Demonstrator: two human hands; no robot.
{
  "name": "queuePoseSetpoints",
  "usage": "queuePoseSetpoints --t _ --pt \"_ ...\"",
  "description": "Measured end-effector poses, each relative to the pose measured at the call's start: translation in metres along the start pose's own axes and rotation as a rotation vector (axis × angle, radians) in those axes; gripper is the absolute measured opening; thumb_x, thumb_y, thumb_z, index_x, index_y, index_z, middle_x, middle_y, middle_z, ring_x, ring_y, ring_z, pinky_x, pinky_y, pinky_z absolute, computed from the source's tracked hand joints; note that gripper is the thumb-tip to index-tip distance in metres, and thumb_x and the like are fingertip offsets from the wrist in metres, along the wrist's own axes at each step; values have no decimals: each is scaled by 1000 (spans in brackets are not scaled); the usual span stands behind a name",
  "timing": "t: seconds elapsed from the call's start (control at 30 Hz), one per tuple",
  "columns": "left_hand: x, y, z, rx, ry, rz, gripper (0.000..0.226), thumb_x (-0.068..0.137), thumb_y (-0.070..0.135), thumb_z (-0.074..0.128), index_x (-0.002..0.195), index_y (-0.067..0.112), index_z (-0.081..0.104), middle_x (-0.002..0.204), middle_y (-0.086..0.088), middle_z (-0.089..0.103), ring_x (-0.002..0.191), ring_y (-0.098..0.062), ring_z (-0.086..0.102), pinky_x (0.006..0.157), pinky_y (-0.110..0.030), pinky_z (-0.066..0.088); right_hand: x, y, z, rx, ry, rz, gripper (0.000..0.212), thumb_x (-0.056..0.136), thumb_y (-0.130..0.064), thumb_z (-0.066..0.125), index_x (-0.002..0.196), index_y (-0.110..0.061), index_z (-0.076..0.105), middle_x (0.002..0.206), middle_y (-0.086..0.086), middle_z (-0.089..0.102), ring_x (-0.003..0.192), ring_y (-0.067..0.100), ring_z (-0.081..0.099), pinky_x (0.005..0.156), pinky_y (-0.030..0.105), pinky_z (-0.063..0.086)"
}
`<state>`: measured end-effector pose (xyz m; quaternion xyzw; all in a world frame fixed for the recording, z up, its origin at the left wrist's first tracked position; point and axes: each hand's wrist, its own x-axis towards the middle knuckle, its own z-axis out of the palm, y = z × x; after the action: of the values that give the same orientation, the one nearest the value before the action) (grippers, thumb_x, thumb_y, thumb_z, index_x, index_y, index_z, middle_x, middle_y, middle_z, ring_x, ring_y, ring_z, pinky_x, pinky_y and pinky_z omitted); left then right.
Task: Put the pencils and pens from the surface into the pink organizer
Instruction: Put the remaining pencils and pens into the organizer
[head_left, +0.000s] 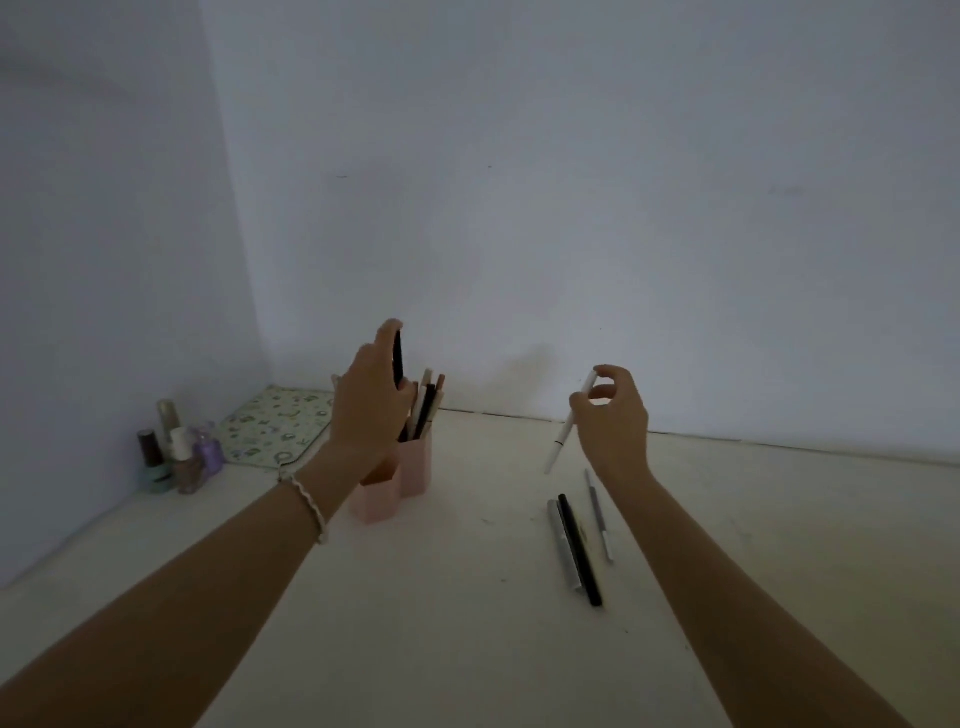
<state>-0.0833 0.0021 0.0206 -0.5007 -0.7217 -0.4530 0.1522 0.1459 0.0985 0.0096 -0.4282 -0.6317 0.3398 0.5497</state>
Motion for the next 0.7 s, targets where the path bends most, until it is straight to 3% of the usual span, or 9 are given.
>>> queuePoseSetpoints --t 0.13,0.27,0.43,0.57,0.7 --pt "-12 -23 11 483 41 215 27 82 17 66 110 15 65 113 -10 64 115 -31 52 88 -42 40 -14 -8 21 92 1 -44 35 87 -7 57 117 -22 49 88 2 64 59 5 58 45 10 42" --pt "-4 -27 3 445 253 219 36 83 10 53 117 17 64 126 -7 59 125 -28 45 92 -42 37 -28 -23 49 180 -1 -253 36 91 -6 58 119 -25 46 85 -5 62 67 -5 63 54 8 48" --pt "-5 -15 -7 290 240 202 42 76 1 50 114 15 61 122 -5 60 120 -26 50 93 -40 39 -45 -37 108 70 -155 -484 32 95 -17 56 120 -32 43 91 -16 59 81 0 63 70 14 53" --pt "-16 -11 -12 138 108 231 45 76 -2 55 120 11 56 128 -6 53 106 -22 59 86 -37 47 -50 -21 132 -234 -186 -650 29 95 -11 57 123 -10 54 98 2 66 83 18 64 73 36 56" --pt "-22 -2 -13 99 155 249 29 79 17 40 103 13 57 104 -2 56 72 -16 56 62 -30 48 -51 -10 133 -449 -68 -864 25 84 -11 71 106 -2 70 110 16 65 91 30 64 79 39 54"
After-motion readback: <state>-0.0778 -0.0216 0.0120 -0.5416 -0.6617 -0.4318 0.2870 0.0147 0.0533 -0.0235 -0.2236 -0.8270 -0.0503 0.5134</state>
